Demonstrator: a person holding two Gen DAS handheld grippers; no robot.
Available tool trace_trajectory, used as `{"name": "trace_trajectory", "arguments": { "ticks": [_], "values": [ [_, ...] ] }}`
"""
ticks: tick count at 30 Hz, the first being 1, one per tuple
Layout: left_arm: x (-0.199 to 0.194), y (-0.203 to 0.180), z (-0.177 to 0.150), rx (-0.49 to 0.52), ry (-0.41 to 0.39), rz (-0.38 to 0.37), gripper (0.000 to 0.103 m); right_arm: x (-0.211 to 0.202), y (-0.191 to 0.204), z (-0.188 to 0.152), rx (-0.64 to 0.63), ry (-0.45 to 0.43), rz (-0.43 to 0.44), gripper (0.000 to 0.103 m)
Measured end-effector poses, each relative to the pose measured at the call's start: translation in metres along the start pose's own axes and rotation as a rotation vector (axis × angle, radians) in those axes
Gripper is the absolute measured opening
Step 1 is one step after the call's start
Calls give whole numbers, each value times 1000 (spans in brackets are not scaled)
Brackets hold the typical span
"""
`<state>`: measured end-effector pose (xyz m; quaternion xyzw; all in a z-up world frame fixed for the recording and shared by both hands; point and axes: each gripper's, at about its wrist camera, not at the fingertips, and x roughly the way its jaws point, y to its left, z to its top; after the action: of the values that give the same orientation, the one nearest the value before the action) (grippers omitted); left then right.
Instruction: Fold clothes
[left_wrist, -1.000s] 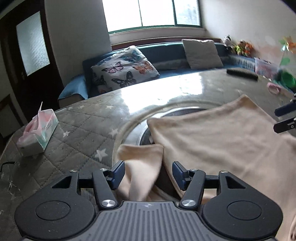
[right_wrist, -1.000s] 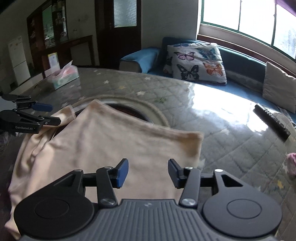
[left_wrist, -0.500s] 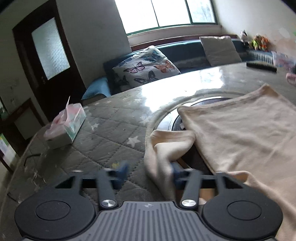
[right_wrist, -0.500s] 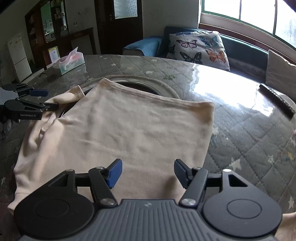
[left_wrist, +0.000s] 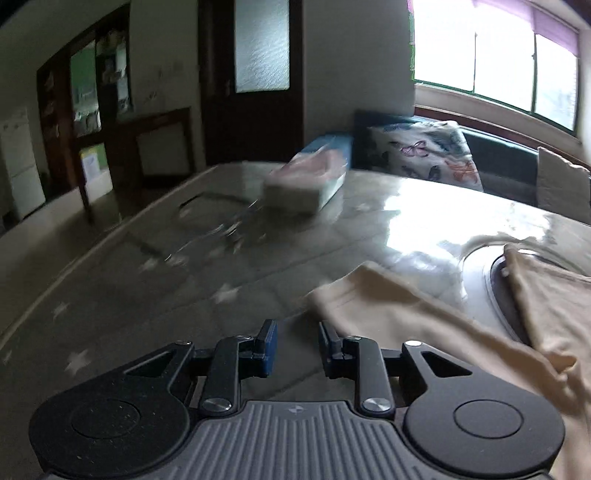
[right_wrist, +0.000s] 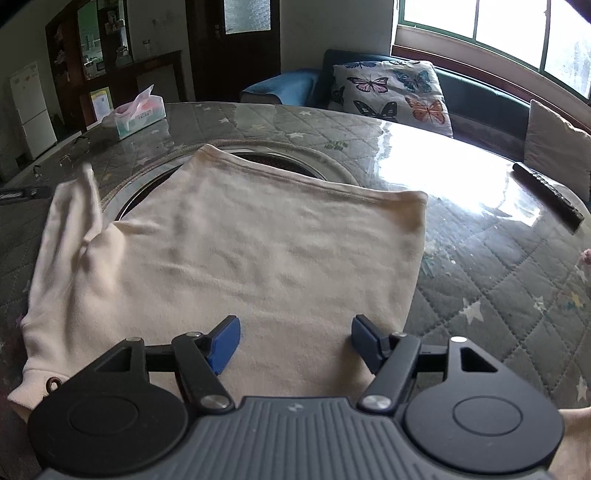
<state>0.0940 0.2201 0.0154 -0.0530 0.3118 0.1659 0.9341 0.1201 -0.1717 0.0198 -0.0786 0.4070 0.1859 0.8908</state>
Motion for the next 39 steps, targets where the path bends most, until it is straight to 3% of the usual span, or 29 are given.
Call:
{"name": "trace_trajectory", "arguments": {
  "ticks": [5, 10, 12, 14, 17, 18, 19, 23, 30, 37, 39],
  "values": [
    [-6, 5, 3, 3, 4, -59, 30, -12, 18, 1, -18, -25, 36, 68],
    [10, -10, 15, 7, 17, -98, 41, -29, 67, 1, -136, -54, 135, 65],
    [18, -14, 18, 10, 30, -104, 41, -35, 89, 1, -189, -63, 174, 60],
    [25, -19, 19, 18, 42, -111, 40, -38, 108, 0, -234, -73, 218, 60],
    [30, -22, 15, 32, 48, -111, 20, -36, 138, 0, -303, -68, 275, 52],
    [29, -23, 14, 37, 44, -122, 8, -34, 146, -1, -330, -67, 287, 49],
    [27, -23, 12, 35, 42, -130, 6, -32, 157, -2, -365, -71, 294, 47],
    [18, -20, 5, 33, 23, -101, 4, -24, 185, -8, -455, -70, 312, 35],
    [-20, 13, -9, -96, 3, -69, 4, -27, 194, -16, -465, -57, 344, 6],
    [-18, 26, -18, -128, 41, -45, 4, -29, 197, -29, -481, -55, 392, 7],
    [-21, 24, -20, -119, 29, -39, 4, -33, 199, -30, -485, -56, 401, 14]
  ]
}}
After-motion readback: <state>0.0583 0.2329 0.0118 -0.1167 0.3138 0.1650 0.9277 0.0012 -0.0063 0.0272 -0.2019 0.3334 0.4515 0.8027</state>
